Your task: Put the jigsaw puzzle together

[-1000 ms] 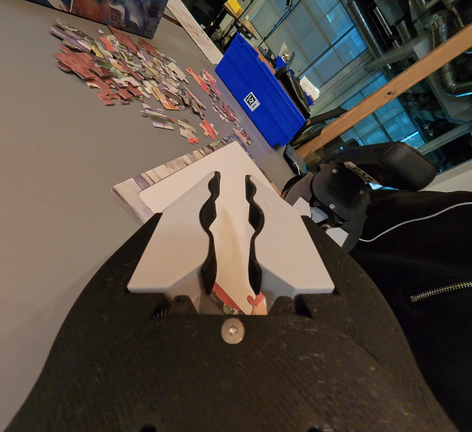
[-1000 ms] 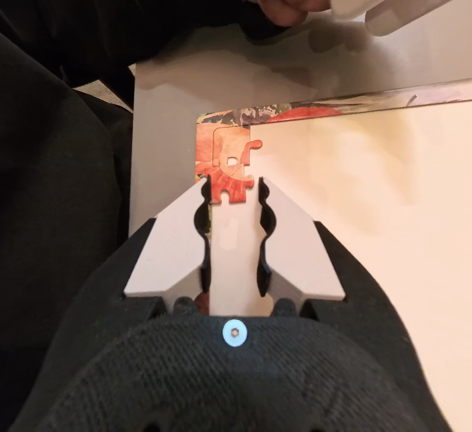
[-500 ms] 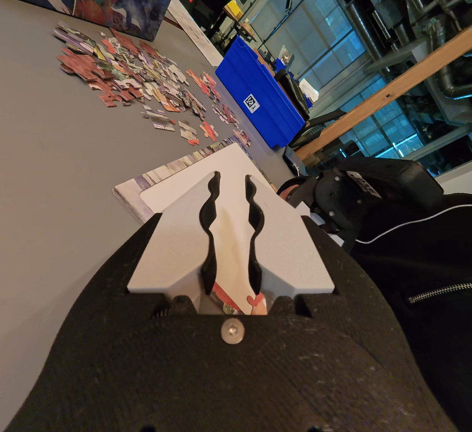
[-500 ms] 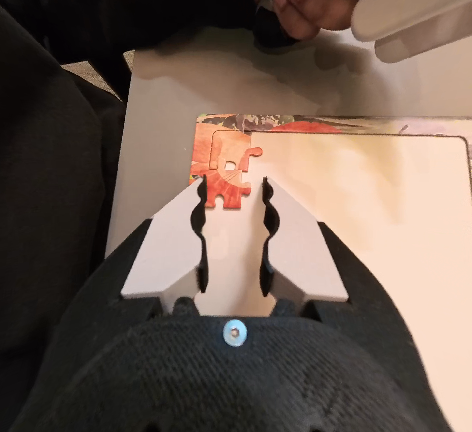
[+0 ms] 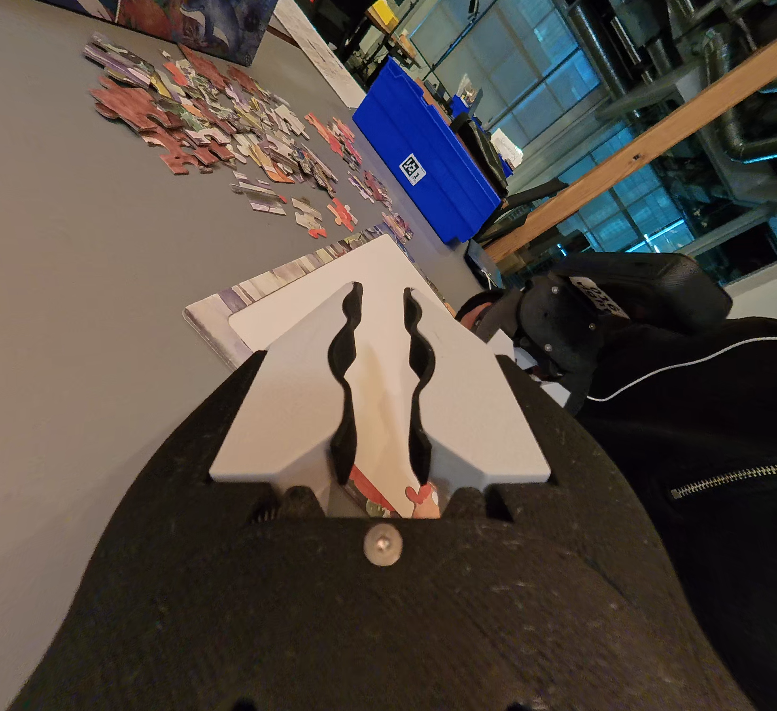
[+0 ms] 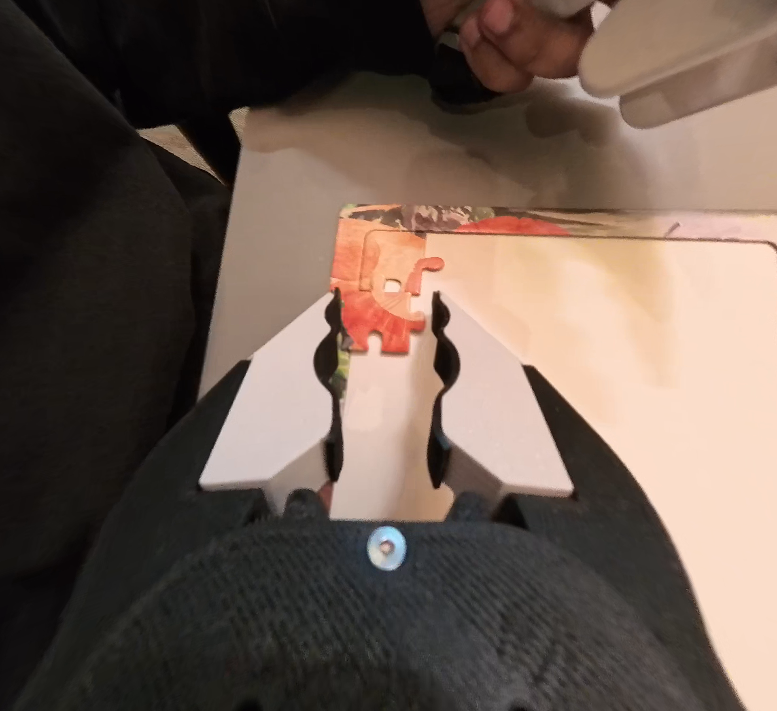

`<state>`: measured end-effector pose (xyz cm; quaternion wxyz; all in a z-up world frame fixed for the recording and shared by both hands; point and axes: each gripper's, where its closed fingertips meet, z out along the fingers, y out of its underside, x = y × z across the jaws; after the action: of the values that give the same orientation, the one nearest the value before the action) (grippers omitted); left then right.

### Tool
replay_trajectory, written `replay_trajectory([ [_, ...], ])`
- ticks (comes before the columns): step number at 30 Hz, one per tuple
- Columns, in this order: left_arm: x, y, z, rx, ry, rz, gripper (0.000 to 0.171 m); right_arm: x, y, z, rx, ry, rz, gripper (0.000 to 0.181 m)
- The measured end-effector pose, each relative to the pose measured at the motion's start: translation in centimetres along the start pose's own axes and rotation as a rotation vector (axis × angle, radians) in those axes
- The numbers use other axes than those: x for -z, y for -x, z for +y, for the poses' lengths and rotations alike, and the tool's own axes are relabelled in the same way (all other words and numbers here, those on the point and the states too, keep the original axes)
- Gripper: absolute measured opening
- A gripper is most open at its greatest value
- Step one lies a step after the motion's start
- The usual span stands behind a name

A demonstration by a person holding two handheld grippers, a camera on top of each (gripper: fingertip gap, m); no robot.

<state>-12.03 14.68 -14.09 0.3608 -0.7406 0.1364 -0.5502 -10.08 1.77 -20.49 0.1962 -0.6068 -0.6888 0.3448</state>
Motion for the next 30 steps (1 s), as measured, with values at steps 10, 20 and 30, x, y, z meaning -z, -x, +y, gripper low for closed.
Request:
replay_trajectory([
  [10, 0.0, 0.0, 0.0, 0.0, 0.0, -0.001, 0.018, -0.5, -0.4, 0.6, 0.078, 0.052, 0.076, 0.044],
  [20, 0.0, 0.0, 0.0, 0.001, 0.001, 0.0, 0.019, -0.6, -0.1, 0.8, 0.084, 0.065, 0.063, 0.039],
  [30, 0.0, 0.0, 0.0, 0.001, 0.002, 0.0, 0.019, -0.5, 0.3, 0.8, 0.064, 0.061, 0.027, 0.038],
])
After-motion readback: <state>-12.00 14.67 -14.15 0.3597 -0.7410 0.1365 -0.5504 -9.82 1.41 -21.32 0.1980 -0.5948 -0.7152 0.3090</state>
